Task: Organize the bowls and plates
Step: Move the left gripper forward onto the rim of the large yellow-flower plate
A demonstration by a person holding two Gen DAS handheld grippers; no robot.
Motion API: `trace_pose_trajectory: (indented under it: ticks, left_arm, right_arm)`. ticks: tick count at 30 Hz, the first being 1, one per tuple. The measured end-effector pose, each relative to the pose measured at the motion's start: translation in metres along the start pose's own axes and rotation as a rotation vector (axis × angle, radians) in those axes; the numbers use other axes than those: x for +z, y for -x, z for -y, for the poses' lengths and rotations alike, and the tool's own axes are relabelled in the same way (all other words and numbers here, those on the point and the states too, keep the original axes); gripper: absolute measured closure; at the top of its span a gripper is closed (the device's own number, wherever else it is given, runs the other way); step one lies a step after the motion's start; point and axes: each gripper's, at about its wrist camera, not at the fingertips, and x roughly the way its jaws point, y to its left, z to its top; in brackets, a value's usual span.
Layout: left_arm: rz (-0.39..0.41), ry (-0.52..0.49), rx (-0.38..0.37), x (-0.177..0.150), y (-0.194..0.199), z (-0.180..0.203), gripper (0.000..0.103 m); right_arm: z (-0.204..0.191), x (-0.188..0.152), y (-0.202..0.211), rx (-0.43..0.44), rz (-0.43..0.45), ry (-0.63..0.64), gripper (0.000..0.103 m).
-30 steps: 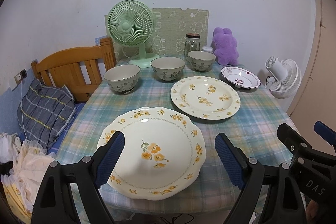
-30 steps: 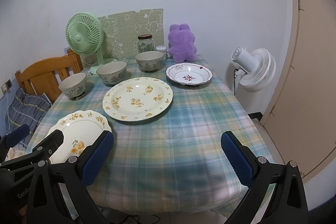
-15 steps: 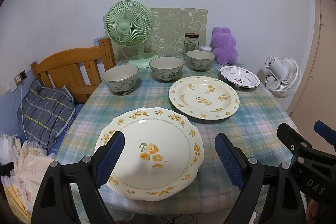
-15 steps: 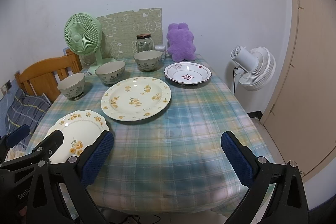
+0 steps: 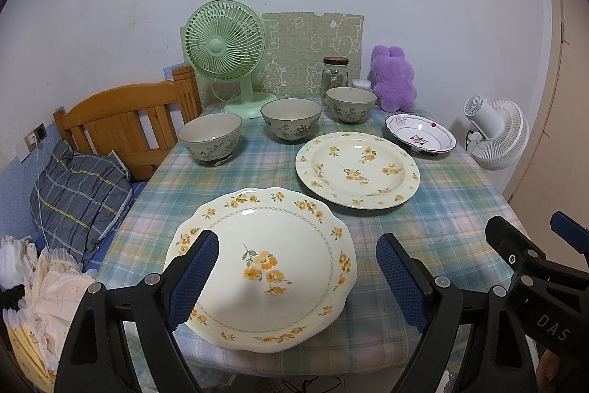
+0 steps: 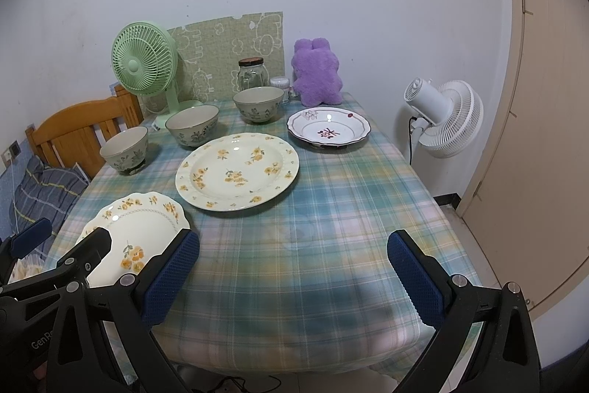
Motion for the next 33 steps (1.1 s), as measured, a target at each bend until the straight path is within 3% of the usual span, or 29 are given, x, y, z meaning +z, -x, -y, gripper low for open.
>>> trace_pose_trajectory:
  ticks: [11, 21, 33]
  left_arm:
    - [-0.010, 0.003, 0.002, -0.004, -0.003, -0.001, 0.016]
    - [-0.051, 0.003, 0.025, 0.007, -0.014, -0.029, 0.021]
    - [-0.174, -0.008, 0.041, 0.021, -0.074, -0.074, 0.031]
  right_arm:
    - [0.001, -0.003, -0.004, 0.006, -0.005, -0.001, 0.000]
    - [-0.028, 0.006, -0.016, 0.037, -0.044, 0.011, 0.004]
    - [-0.087, 0.019, -0.067, 0.050, -0.161, 0.024, 0.009]
